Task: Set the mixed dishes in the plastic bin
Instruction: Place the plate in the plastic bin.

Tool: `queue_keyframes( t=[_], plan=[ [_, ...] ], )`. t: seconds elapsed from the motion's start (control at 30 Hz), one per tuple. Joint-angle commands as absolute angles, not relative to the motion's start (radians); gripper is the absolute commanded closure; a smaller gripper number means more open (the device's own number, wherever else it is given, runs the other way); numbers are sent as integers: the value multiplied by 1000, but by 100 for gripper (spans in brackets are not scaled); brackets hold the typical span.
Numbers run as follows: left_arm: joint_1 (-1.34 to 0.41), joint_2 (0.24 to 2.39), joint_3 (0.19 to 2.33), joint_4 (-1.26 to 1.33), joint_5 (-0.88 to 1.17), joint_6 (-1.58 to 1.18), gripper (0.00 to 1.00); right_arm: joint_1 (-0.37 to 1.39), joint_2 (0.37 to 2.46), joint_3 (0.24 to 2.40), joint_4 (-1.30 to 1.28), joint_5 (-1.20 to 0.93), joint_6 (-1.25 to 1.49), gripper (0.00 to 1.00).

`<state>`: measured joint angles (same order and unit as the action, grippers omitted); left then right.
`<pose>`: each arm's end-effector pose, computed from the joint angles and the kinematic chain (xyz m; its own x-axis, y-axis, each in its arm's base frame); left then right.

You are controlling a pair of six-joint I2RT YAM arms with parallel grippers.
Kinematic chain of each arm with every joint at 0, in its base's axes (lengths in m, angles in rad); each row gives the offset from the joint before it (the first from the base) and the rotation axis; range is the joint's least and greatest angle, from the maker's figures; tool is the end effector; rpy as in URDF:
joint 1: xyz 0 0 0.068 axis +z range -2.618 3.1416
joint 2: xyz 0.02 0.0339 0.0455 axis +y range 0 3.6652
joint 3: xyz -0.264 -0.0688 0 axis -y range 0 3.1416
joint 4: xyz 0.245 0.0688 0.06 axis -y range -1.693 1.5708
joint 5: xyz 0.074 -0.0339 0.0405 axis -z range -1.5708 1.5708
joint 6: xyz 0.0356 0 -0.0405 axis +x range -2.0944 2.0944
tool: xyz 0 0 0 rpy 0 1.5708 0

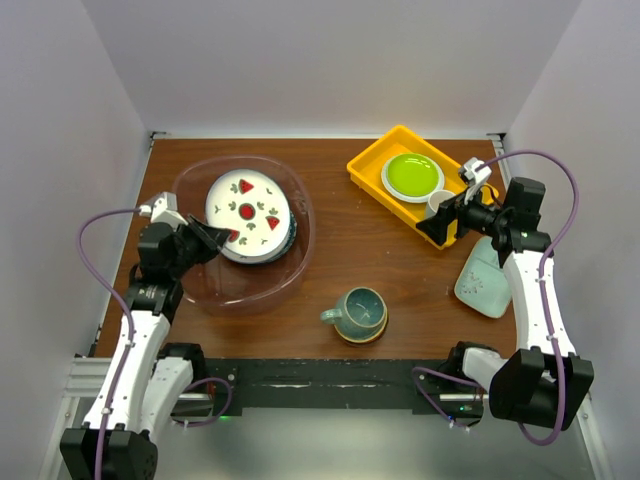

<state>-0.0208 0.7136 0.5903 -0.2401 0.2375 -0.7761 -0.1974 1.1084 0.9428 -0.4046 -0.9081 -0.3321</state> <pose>0.1722 -0.0120 0.2771 -0.4218 -0.6722 -0.6085 -0.0776 0.6954 -0.7144 0.2355 -0.0185 0.3168 -0.3276 -0.1390 -0.9345 -0.6737 0.7279 0.1278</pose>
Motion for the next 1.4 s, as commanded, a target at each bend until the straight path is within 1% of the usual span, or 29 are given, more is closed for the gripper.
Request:
queue_keyframes(
  t=[0.0,0.23,0.53,0.77,0.87,0.9,0.97,1.03,1.07,1.17,1.2,1.37],
  plan=[
    [-14,729,598,-32,287,-818,100,-199,1112,948,-406,-913,-347,4],
    [-11,813,603,-15,265,-825,100,-199,1111,950,-407,-914,-348,4],
    [-5,1002,683,-58,189,-842,100,-199,1109,953,-414,-913,-356,4],
    [-5,1057,686,-57,155,-841,100,-201,1111,953,-416,-911,-357,4],
    [-5,1080,686,-58,155,-841,96,-199,1111,953,-416,-911,-359,4],
    [-5,1084,686,-57,153,-845,92,-201,1109,951,-416,-910,-359,4],
    [-3,1097,687,-63,155,-845,89,-199,1111,953,-416,-911,-359,4],
    [-2,1104,690,-72,153,-848,81,-199,1111,951,-417,-910,-357,4],
    [-2,1106,690,-72,150,-851,75,-199,1109,953,-416,-910,-359,4],
    [0,1108,695,-87,150,-856,62,-199,1108,953,-417,-910,-359,4],
    [0,1108,696,-94,150,-857,53,-201,1109,953,-417,-911,-359,4],
    [0,1082,709,-126,132,-859,27,-201,1108,951,-417,-910,-359,4]
  ],
)
